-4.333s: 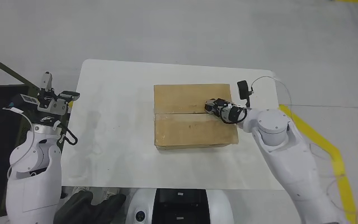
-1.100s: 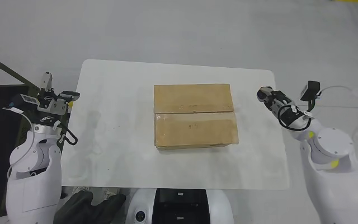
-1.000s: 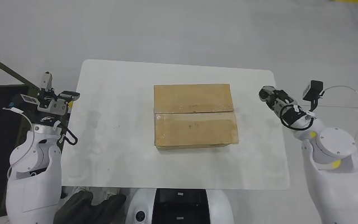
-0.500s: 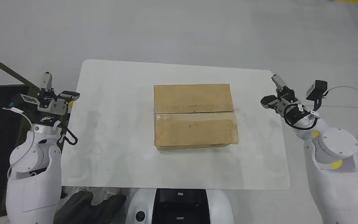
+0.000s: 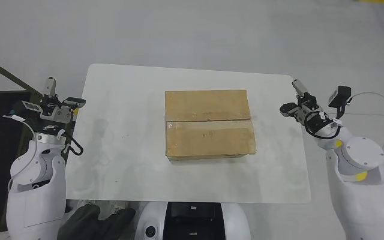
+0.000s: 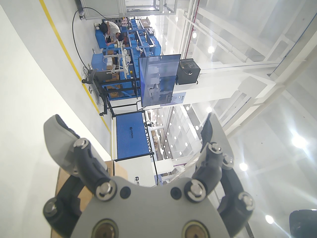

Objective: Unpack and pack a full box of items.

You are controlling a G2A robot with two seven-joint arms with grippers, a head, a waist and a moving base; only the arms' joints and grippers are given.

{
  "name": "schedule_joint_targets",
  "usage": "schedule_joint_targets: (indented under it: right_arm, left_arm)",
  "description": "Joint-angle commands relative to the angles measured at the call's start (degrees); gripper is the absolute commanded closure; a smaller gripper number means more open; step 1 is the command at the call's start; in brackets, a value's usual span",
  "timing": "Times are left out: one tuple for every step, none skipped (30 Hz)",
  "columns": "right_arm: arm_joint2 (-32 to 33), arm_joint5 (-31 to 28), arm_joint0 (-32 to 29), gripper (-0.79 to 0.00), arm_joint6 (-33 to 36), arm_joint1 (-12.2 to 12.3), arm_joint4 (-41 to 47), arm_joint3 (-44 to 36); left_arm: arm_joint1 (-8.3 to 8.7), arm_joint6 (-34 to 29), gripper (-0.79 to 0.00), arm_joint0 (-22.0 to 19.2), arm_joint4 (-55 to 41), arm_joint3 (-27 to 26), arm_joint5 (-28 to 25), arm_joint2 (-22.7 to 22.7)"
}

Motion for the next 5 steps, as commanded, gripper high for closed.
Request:
schedule_joint_targets:
  right_arm:
    - [0.00,0.00,0.00,-0.784,0.00,0.00,0.00,0.00]
    - [0.00,0.00,0.00,-0.784,0.00,0.00,0.00,0.00]
    - [0.00,0.00,0.00,-0.784,0.00,0.00,0.00,0.00]
    - [0.00,0.00,0.00,-0.784,0.00,0.00,0.00,0.00]
    - [0.00,0.00,0.00,-0.784,0.00,0.00,0.00,0.00]
  left_arm:
    - [0.00,0.00,-0.785,0.00,0.00,0.00,0.00,0.00]
    - [0.00,0.00,-0.785,0.00,0.00,0.00,0.00,0.00]
    - [0.00,0.00,-0.785,0.00,0.00,0.00,0.00,0.00]
    - [0.00,0.00,-0.785,0.00,0.00,0.00,0.00,0.00]
    - [0.00,0.00,-0.784,0.00,0.00,0.00,0.00,0.00]
